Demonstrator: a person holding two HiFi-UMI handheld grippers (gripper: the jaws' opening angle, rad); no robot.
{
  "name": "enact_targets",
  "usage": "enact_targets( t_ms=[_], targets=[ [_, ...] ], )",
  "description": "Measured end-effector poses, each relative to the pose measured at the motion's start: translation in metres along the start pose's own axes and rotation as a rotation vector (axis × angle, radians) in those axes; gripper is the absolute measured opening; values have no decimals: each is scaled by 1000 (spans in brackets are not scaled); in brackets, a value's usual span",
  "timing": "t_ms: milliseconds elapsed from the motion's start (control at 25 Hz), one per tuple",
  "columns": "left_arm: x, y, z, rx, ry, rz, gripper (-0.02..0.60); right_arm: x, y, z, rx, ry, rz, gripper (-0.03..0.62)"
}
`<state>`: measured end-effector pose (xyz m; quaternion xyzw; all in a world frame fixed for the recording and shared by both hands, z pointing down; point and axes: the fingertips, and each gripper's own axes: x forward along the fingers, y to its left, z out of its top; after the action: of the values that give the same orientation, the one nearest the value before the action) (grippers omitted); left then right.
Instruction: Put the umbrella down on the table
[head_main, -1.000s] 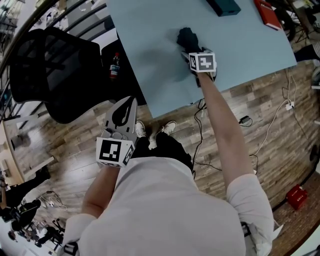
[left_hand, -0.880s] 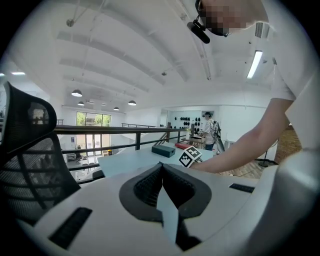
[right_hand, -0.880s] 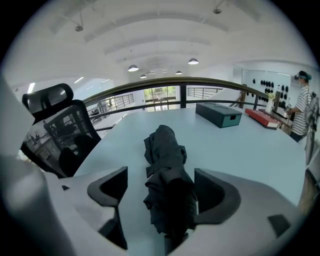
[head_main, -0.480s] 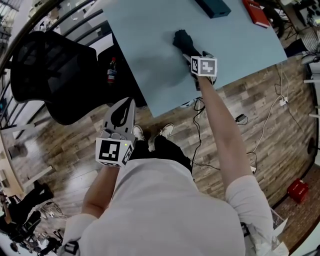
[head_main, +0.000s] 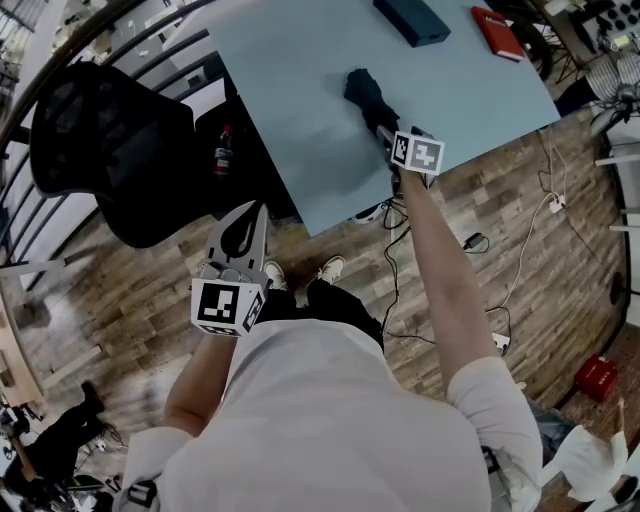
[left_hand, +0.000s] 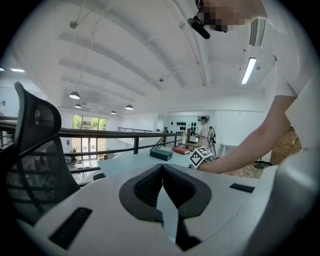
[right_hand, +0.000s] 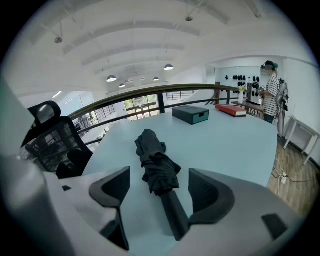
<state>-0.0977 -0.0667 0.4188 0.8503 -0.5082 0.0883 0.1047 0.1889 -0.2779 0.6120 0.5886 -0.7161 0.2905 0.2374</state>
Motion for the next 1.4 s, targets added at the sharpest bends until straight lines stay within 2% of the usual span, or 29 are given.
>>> enact_targets(
  t_ms=[280,440,720,960,1200,1400],
  targets=[
    [-12,2,10,22,-43,-14,23,-26,-5,8,81,-48,-6,289],
    [-12,5,16,56,-64,-13,23,-41,-12,18,91,-89,-13,231],
    [-5,3,41,80,-123,-45,23,-77,-48,41,122,-159,-81,46],
    [3,10,61,82,-161,-37,23,-112,-55,84,83,-276,-75,21],
    [2,27,77,89,-184,-3,23,-164,-36,116,21,-429,-18,21],
    [6,38,85,99,-196,17,23,-212,-31,143,-15,-542,-8,21]
  ],
)
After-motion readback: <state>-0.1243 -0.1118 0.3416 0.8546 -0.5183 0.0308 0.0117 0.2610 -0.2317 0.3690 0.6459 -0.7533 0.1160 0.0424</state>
